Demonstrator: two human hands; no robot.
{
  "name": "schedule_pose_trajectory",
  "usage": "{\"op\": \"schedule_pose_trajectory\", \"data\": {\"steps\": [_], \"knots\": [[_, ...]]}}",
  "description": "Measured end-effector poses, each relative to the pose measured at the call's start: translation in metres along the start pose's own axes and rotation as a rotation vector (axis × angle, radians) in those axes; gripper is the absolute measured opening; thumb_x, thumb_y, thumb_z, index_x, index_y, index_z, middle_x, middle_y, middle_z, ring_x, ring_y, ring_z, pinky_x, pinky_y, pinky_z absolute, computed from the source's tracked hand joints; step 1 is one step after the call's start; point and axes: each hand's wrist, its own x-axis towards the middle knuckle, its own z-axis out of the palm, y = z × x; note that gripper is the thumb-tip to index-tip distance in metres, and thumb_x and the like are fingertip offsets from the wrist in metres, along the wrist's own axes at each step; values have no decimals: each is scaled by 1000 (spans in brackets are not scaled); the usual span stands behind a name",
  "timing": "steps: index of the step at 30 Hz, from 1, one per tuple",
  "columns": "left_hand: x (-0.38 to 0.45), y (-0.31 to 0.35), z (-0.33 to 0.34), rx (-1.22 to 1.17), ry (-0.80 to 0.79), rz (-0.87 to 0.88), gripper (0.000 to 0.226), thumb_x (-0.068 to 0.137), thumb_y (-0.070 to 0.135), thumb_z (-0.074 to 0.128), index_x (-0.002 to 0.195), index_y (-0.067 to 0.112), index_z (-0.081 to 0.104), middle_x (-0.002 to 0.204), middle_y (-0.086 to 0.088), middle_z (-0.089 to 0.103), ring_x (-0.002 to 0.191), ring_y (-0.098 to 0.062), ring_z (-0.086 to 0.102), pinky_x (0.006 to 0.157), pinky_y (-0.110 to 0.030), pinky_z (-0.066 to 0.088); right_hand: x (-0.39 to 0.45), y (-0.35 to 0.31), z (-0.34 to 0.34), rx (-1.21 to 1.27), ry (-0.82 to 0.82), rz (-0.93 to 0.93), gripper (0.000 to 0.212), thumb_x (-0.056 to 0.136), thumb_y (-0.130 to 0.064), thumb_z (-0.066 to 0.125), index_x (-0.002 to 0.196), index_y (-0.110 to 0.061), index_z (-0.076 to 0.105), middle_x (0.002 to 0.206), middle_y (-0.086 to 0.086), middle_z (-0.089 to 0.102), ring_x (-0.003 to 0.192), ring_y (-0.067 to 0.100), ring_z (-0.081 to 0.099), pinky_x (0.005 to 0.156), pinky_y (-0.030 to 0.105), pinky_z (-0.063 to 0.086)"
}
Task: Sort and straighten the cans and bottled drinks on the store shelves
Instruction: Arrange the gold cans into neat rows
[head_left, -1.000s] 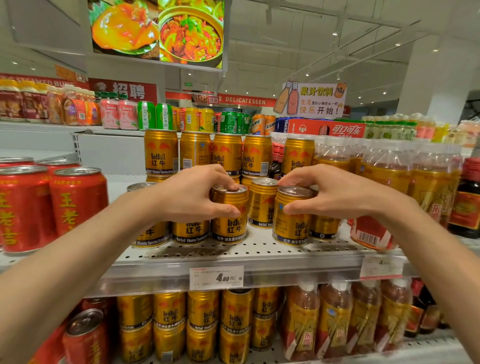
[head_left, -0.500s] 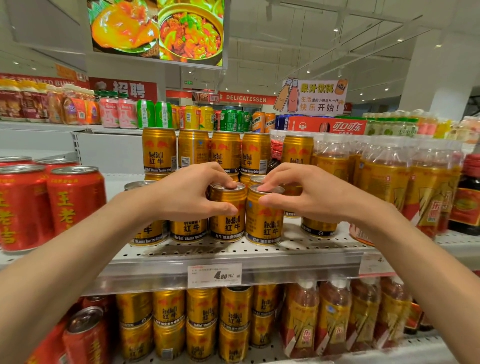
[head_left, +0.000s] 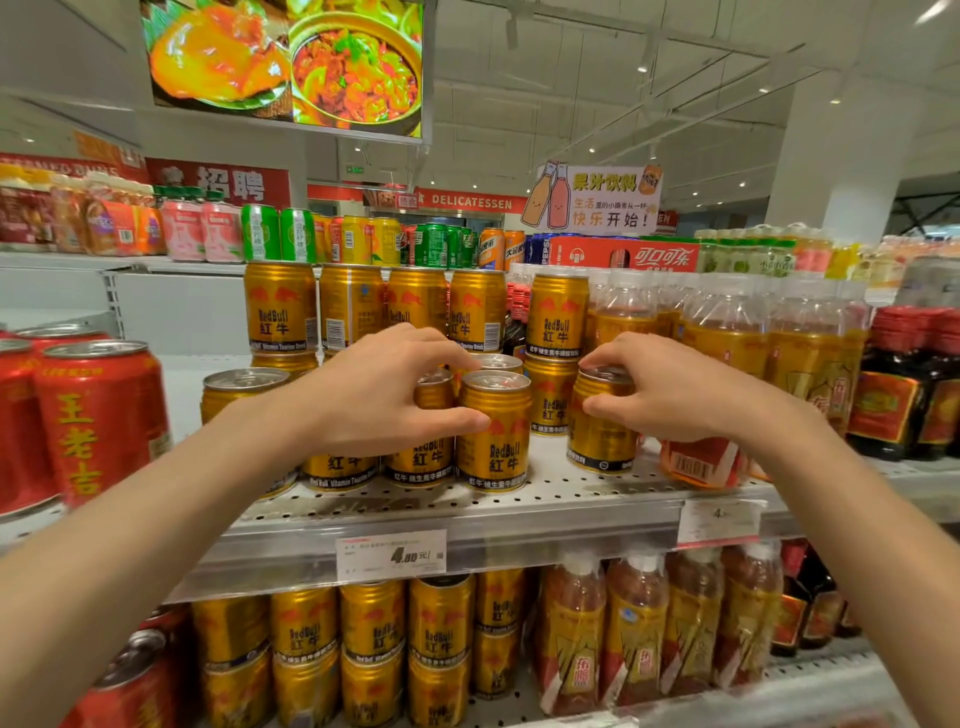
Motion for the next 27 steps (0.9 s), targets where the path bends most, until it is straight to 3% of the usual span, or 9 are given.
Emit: {"op": "schedule_pose_trajectory", "data": {"steps": [6, 9, 14, 20, 24, 27], "knots": [[-1, 2, 4, 26, -3, 11, 64, 82, 72, 53, 135, 36, 58, 133, 16, 59, 124, -4, 47, 104, -37, 46, -1, 6, 0, 81, -2, -42, 57, 91, -41, 69, 142, -25, 51, 140, -3, 50, 127, 13, 51, 107, 33, 46], [-1, 3, 5, 35, 3, 10, 64, 82, 72, 52, 135, 36, 57, 134, 17, 58, 125, -3, 46, 106, -37, 45, -2, 8, 1, 96, 26, -22, 61, 84, -54, 72, 137, -29, 55, 134, -5, 54, 121, 13, 54, 104, 38, 49], [-2, 3, 6, 40, -3, 10, 71, 78, 78, 45, 134, 36, 58, 132, 17, 59, 123, -3, 46, 103, -39, 47, 0, 1, 10, 58, 115, -4, 66, 78, -73, 60, 126, -29, 61, 125, -5, 58, 115, 14, 52, 94, 31, 44], [-2, 3, 6, 32, 4, 8, 73, 77, 79, 44, 134, 36, 58, 133, 17, 59, 124, -2, 46, 103, -39, 47, -10, 12, 2, 256, -17, -66, 48, 92, -55, 62, 136, -37, 57, 140, -17, 55, 118, 0, 51, 88, 20, 40], [-3, 4, 6, 26, 12, 5, 71, 77, 78, 46, 133, 36, 59, 131, 17, 59, 124, -3, 47, 102, -39, 48, -7, 6, 13, 221, 106, -20, 53, 81, -70, 63, 121, -36, 62, 120, -10, 59, 105, 10, 58, 88, 31, 52], [-3, 3, 7, 25, 10, 1, 70, 77, 78, 47, 133, 37, 59, 132, 17, 59, 124, -3, 47, 102, -39, 48, -10, 7, 10, 270, 47, -29, 53, 83, -67, 63, 126, -36, 61, 123, -13, 58, 107, 7, 58, 81, 20, 47]]}}
